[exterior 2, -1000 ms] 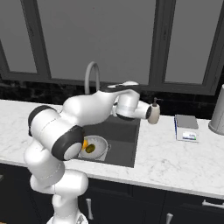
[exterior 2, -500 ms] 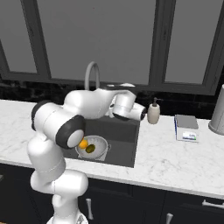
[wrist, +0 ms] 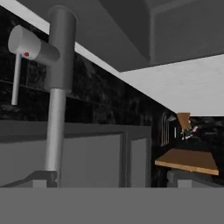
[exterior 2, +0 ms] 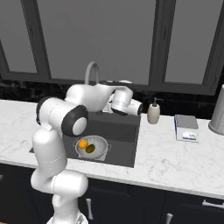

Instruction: Put the colander in the sink, put the kiwi, orange in the colander, and turn on the sink faucet and pour water over the colander.

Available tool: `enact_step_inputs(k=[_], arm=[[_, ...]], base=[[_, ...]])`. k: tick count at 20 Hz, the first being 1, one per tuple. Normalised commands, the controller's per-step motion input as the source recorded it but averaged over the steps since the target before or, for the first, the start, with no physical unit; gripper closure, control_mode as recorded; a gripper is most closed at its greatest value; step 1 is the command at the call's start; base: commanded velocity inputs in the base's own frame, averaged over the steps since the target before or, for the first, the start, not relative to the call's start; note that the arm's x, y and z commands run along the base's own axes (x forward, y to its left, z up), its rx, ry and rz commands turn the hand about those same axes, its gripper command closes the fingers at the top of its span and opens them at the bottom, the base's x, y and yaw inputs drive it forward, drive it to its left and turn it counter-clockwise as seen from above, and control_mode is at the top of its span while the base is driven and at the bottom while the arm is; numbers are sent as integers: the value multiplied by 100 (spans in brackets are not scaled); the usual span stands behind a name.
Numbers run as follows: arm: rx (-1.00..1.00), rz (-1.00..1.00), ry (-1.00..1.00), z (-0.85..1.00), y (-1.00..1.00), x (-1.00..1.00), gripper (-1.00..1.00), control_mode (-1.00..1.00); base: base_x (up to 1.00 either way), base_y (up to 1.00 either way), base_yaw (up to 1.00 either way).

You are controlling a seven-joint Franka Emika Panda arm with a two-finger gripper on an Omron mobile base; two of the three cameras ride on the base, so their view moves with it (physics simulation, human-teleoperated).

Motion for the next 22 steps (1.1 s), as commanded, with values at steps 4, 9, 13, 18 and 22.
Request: enact_step_inputs(k=[4,9,13,18,22], arm=[[0,0,4,-30,0,40,-100,-100],[0,0,2,-34,0,40,-100,-100],[2,0,0,-19,0,46,-100,-100],[2,0,1,-6,0,48,-100,-100],[0,0,1,-10,4,46,-100,-100]], base=[[0,0,0],[0,0,0],[0,0,0],[0,0,0],[0,0,0]])
